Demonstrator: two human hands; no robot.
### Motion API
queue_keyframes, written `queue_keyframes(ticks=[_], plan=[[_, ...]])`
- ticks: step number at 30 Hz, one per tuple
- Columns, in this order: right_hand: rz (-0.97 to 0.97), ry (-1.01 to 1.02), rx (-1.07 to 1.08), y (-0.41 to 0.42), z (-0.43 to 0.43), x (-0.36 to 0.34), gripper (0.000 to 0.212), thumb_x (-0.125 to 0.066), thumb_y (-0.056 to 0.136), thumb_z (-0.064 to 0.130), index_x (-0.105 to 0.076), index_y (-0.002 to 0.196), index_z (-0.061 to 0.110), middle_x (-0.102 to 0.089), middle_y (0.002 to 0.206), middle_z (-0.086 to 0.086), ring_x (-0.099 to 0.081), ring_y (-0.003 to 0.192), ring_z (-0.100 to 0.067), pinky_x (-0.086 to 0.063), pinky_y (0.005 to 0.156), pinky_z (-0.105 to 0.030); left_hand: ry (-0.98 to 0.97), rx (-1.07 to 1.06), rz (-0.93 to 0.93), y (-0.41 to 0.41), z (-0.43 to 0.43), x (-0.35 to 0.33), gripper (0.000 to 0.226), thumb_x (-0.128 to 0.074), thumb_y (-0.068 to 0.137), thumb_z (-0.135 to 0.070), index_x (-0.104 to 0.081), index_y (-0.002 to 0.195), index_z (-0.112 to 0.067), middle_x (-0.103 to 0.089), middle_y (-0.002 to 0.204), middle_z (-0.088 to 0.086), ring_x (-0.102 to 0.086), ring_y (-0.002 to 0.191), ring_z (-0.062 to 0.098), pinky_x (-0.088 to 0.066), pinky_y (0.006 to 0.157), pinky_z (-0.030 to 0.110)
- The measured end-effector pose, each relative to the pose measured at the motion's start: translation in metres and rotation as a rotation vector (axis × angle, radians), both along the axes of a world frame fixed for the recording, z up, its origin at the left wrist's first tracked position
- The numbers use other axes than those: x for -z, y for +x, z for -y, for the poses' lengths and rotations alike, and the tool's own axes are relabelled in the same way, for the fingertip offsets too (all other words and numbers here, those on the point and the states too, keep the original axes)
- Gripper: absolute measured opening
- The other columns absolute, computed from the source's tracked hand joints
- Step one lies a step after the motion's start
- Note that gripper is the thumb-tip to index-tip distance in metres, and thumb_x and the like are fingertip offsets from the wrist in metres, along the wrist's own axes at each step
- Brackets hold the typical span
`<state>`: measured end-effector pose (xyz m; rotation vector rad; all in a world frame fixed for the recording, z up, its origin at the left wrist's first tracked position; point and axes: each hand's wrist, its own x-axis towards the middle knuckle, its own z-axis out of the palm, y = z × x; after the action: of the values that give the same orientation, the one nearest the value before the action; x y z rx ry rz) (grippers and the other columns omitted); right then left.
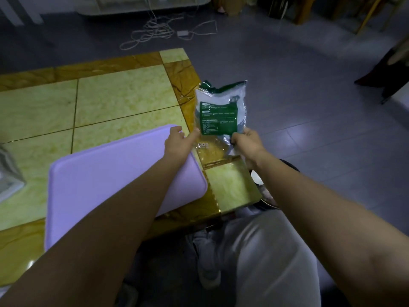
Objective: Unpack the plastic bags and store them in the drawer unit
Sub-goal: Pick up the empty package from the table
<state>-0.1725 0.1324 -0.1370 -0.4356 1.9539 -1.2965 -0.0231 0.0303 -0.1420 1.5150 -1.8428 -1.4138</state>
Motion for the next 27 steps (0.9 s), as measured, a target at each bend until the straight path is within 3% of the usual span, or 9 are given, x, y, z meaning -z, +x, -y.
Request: queue_keyframes(ticks=[3,5,8,13,16,18,21,24,27], plan=[[0.005,-0.057,-0.034,0.018,-0.013,-0.014,0.025,-0.049,0.074,-0.002,-0.048,0.06,0.018,-0.051,0.064,-0.003,-0.045,0.061,-0.018,-0.038,0.061,-0.03,0.222,-0.037,-0.187,0.021,-0.01,-0.016,0.066,-0.06,0.076,-0.068,-0.064,0.104,-0.008,-0.067,0.099,0.011,-0.06,0.086,0.028,-0.044,0.082,0.034],[-0.024,-0.066,-0.053,0.029,-0.017,-0.019,0.029,-0.049,0.073,-0.003,-0.043,0.056,0.018,-0.044,0.059,-0.001,-0.038,0.056,-0.016,-0.031,0.054,-0.028,0.284,-0.053,-0.316,0.035,-0.02,-0.026,0.053,-0.06,0.08,-0.063,-0.067,0.095,-0.013,-0.067,0.084,0.001,-0.054,0.068,0.016,-0.04,0.067,0.028],[-0.051,-0.062,-0.095,0.047,-0.026,-0.026,0.029,-0.048,0.075,-0.003,-0.042,0.057,0.019,-0.043,0.057,0.0,-0.037,0.052,-0.014,-0.029,0.049,-0.026,0.224,-0.034,-0.422,0.055,-0.029,-0.027,0.044,-0.061,0.086,-0.049,-0.066,0.111,-0.013,-0.069,0.105,-0.002,-0.062,0.094,0.012,-0.043,0.073,0.024],[0.002,-0.071,-0.203,0.087,-0.038,-0.038,0.012,-0.05,0.088,0.023,-0.054,0.079,0.017,-0.045,0.057,0.002,-0.041,0.039,-0.007,-0.035,0.054,-0.024,0.135,-0.136,-0.484,0.095,-0.046,-0.036,0.015,-0.06,0.091,-0.011,-0.067,0.1,0.0,-0.068,0.082,0.004,-0.066,0.062,0.007,-0.051,0.056,0.014],[0.041,-0.116,-0.175,0.105,-0.038,-0.038,0.048,-0.06,0.084,0.051,-0.059,0.107,0.01,-0.061,0.081,-0.006,-0.059,0.066,-0.017,-0.049,0.07,-0.032,0.116,-0.033,-0.369,0.124,-0.053,-0.039,0.011,-0.061,0.09,-0.008,-0.067,0.095,0.0,-0.067,0.08,0.008,-0.064,0.06,0.012,-0.049,0.049,0.013],[-0.035,-0.125,-0.114,0.118,-0.036,-0.034,0.038,-0.068,0.082,0.044,-0.056,0.096,0.011,-0.061,0.088,-0.003,-0.06,0.08,-0.019,-0.05,0.068,-0.032,0.141,0.075,-0.296,0.143,-0.059,-0.039,0.008,-0.06,0.09,-0.008,-0.067,0.089,-0.005,-0.068,0.081,0.008,-0.064,0.055,0.006,-0.047,0.048,0.011],[-0.12,-0.109,-0.076,0.13,-0.033,-0.028,0.022,-0.072,0.078,0.025,-0.053,0.081,0.014,-0.06,0.085,-0.007,-0.057,0.077,-0.024,-0.045,0.061,-0.029,0.138,0.166,-0.217,0.162,-0.061,-0.037,0.011,-0.06,0.091,-0.019,-0.067,0.089,-0.012,-0.067,0.082,0.003,-0.061,0.06,0.006,-0.045,0.054,0.016],[-0.036,-0.096,-0.178,0.139,-0.042,-0.025,0.014,-0.07,0.08,0.018,-0.056,0.078,0.016,-0.066,0.083,-0.011,-0.063,0.073,-0.026,-0.05,0.06,-0.029,0.238,0.15,-0.267,0.166,-0.06,-0.035,0.04,-0.061,0.086,-0.048,-0.066,0.109,-0.016,-0.065,0.086,0.0,-0.057,0.074,0.014,-0.042,0.065,0.026],[0.018,-0.127,-0.241,0.14,-0.057,-0.02,0.011,-0.067,0.085,0.021,-0.061,0.077,0.016,-0.069,0.079,-0.008,-0.066,0.071,-0.025,-0.053,0.06,-0.028,0.239,-0.011,-0.373,0.153,-0.062,-0.03,0.028,-0.068,0.085,-0.036,-0.065,0.086,-0.009,-0.065,0.065,0.0,-0.056,0.055,0.012,-0.044,0.052,0.02]])
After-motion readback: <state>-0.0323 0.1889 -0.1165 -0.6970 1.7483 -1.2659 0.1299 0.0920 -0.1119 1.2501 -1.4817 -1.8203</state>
